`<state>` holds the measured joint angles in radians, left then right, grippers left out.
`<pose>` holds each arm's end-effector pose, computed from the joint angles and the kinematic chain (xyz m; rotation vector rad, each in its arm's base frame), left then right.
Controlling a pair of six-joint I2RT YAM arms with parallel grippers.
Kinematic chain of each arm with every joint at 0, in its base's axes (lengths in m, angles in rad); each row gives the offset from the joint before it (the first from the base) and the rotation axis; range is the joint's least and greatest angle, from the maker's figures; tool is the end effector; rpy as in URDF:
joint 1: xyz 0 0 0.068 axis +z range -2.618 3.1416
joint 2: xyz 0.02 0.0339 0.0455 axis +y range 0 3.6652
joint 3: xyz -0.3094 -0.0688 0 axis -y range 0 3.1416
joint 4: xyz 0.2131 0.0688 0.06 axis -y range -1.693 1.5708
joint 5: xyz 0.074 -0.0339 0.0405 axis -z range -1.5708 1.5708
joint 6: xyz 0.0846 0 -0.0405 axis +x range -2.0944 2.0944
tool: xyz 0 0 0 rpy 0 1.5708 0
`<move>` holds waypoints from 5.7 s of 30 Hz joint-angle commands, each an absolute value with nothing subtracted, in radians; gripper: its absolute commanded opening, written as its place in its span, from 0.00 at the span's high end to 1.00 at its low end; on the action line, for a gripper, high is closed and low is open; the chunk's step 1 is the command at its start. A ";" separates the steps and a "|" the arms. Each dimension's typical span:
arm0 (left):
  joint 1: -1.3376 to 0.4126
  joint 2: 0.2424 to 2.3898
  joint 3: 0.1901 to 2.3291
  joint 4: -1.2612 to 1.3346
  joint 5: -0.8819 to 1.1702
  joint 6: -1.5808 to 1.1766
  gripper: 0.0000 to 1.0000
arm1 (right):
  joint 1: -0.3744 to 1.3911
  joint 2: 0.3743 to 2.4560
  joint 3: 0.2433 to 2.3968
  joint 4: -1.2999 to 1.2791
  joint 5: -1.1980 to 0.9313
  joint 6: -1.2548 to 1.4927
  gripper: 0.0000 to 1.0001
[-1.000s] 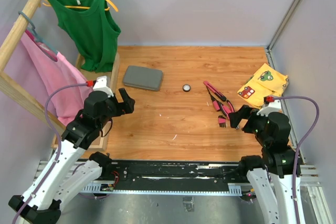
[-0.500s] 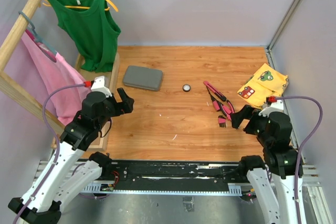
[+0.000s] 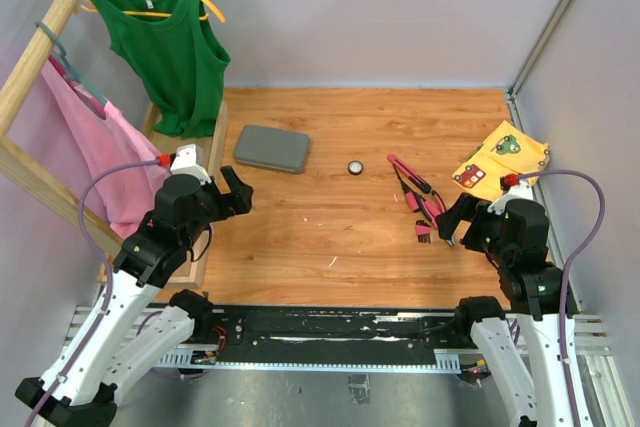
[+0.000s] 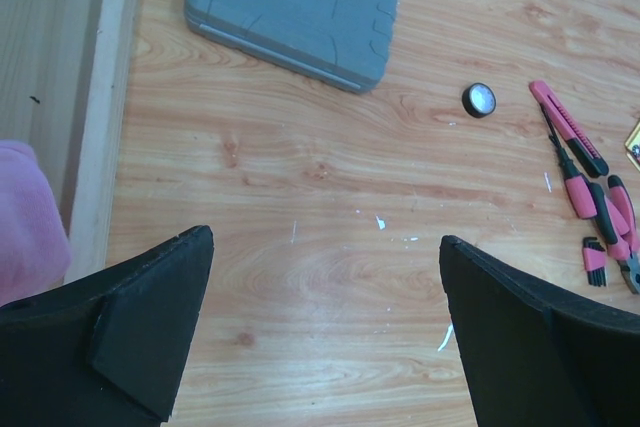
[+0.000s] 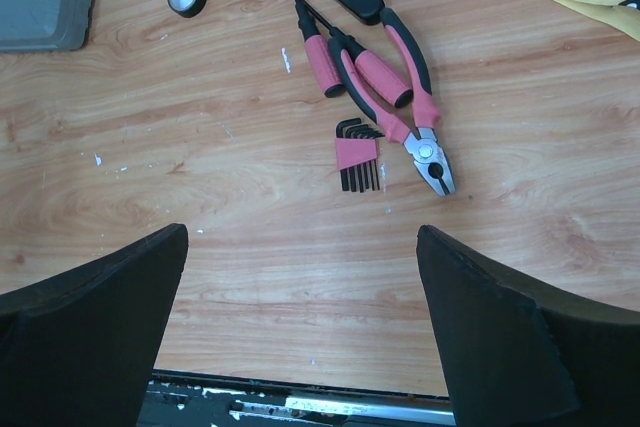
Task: Sort the tools into containers
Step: Move the storage box to the center of the board.
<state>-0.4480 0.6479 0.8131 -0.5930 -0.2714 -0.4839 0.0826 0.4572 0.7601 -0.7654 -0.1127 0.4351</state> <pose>0.1136 -0.0294 0.3299 -0.2104 1.9861 -0.3321 0.0683 0.0152 0.3004 0.2900 2.0379 0.4380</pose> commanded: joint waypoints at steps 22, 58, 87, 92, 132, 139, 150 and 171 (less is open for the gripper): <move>-0.440 0.823 0.876 -0.448 -0.207 -0.517 0.03 | 0.058 0.332 0.713 -0.781 -0.080 0.455 0.01; -0.608 1.591 1.308 -0.294 -0.397 -0.495 0.08 | 0.057 0.731 0.757 -0.773 0.077 0.544 0.01; -0.725 1.724 1.433 -0.298 -0.485 -0.437 0.06 | 0.057 0.542 0.691 -0.701 -0.112 0.447 0.01; -0.585 1.659 1.352 -0.254 -0.456 -0.435 0.01 | 0.057 0.518 0.676 -0.684 -0.127 0.436 0.01; -0.128 1.916 1.342 -0.126 -0.321 -0.502 0.01 | 0.057 0.501 0.639 -0.636 -0.247 0.407 0.01; -0.120 1.964 1.362 -0.073 -0.271 -0.432 0.01 | 0.057 0.508 0.639 -0.632 -0.264 0.401 0.01; -0.119 2.041 1.396 -0.014 -0.140 -0.360 0.01 | 0.057 0.517 0.634 -0.624 -0.294 0.396 0.01; -0.270 2.042 1.348 0.076 0.060 -0.228 0.04 | 0.056 0.520 0.639 -0.618 -0.304 0.409 0.01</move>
<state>-0.2203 2.0338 1.3621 0.0467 0.0181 -0.2718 0.0826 0.5201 0.6418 -0.6399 -0.2882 0.4110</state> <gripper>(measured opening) 0.963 0.987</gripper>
